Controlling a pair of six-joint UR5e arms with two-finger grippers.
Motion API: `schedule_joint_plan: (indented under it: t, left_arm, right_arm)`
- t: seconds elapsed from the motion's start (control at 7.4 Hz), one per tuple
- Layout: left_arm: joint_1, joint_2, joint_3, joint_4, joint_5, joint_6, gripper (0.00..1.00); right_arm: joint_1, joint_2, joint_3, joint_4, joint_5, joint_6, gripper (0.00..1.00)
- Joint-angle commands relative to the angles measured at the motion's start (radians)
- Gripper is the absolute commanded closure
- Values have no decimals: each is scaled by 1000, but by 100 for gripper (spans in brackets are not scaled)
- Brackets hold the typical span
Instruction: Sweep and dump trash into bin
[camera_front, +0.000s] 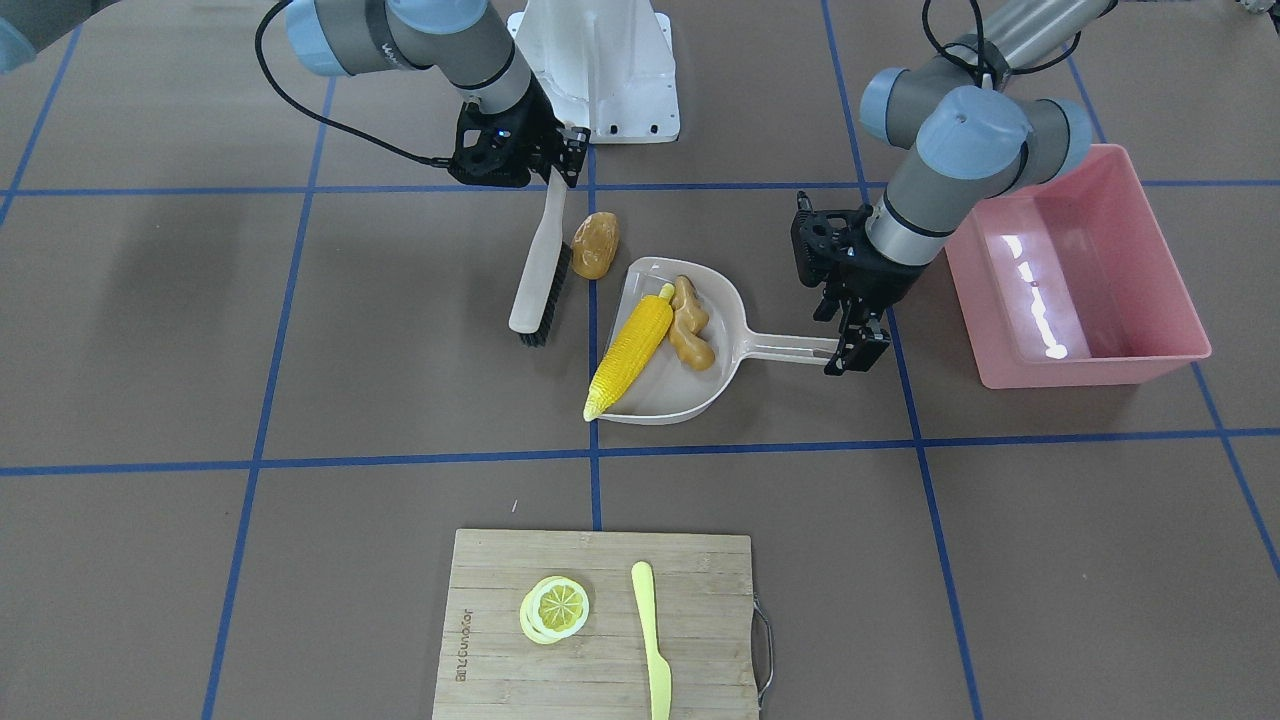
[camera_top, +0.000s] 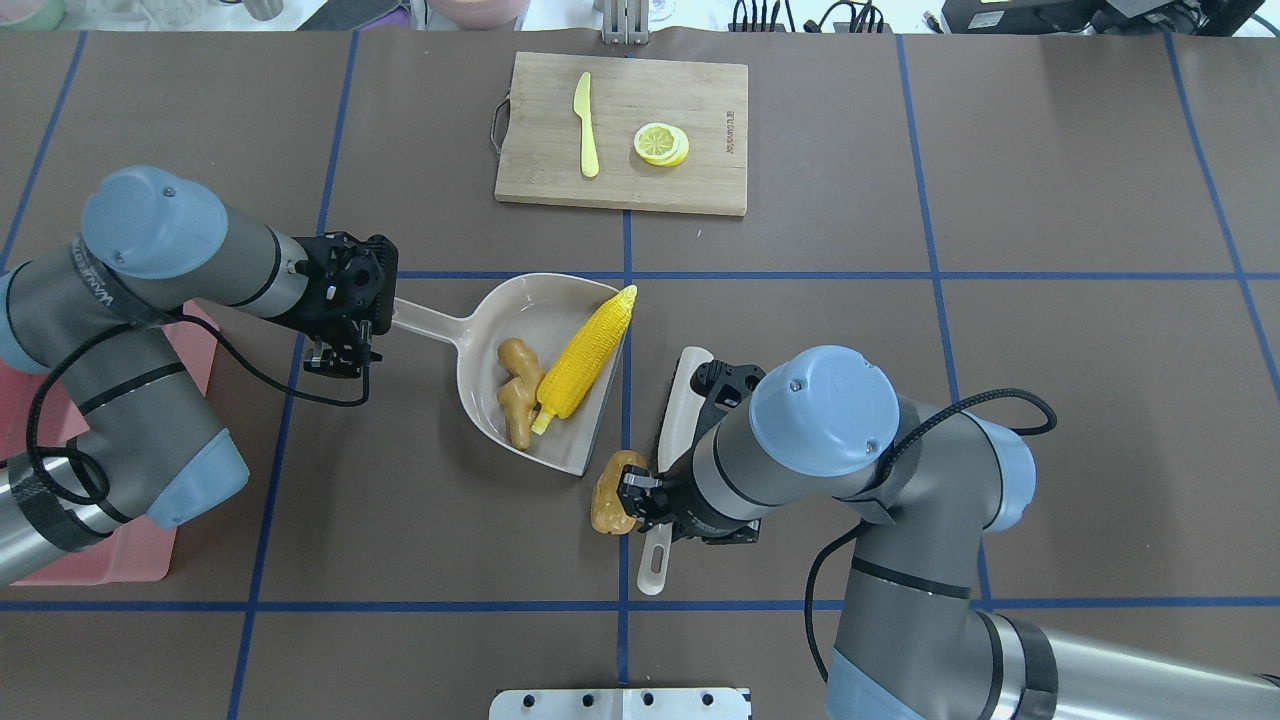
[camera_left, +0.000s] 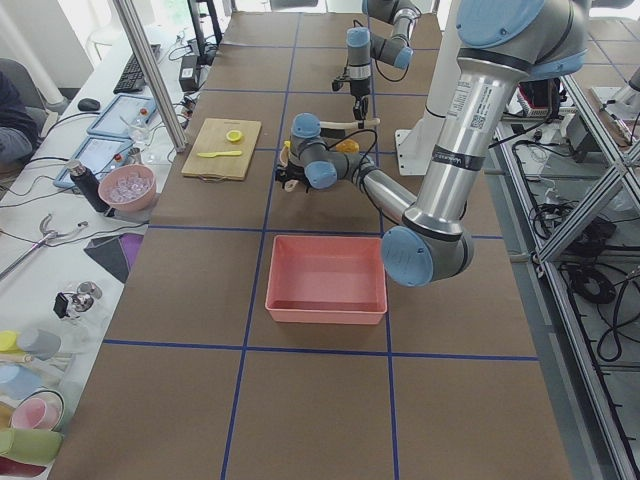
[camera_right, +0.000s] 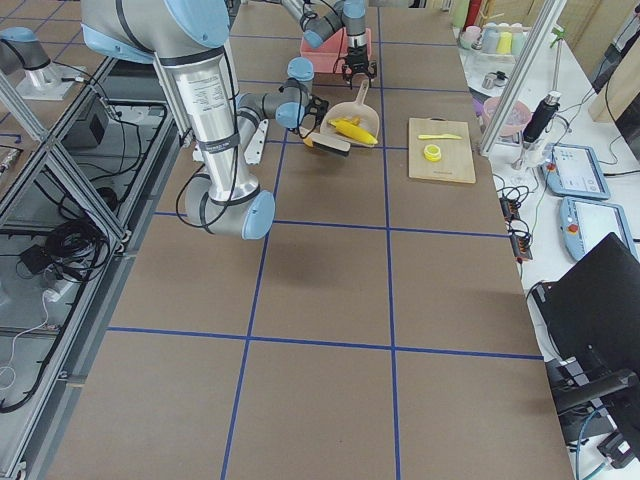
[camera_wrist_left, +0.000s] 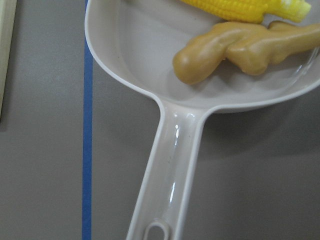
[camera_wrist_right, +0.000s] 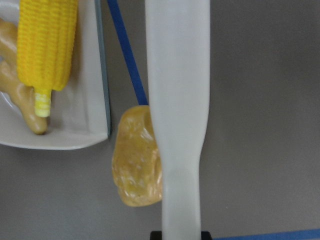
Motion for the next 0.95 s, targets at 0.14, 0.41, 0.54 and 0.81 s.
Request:
schedule_joint_plan:
  t: [0.14,0.41,0.54,0.81]
  left_arm:
    - [0,0,0,0,-5,1,15]
    - [0,0,-6,2,-5,-5,14]
    - [-2,0,-7,2,-7,-7,12]
    - [-2,6,-23,2,-7,-9,11]
  right_arm:
    - [25,19,21,-10,104,75,100]
    - [-51,-28,132,-106,106,130,100]
    - [-97,-47,160,-125,93,158,100]
    - [-165,-32,155,-131,51,210,100]
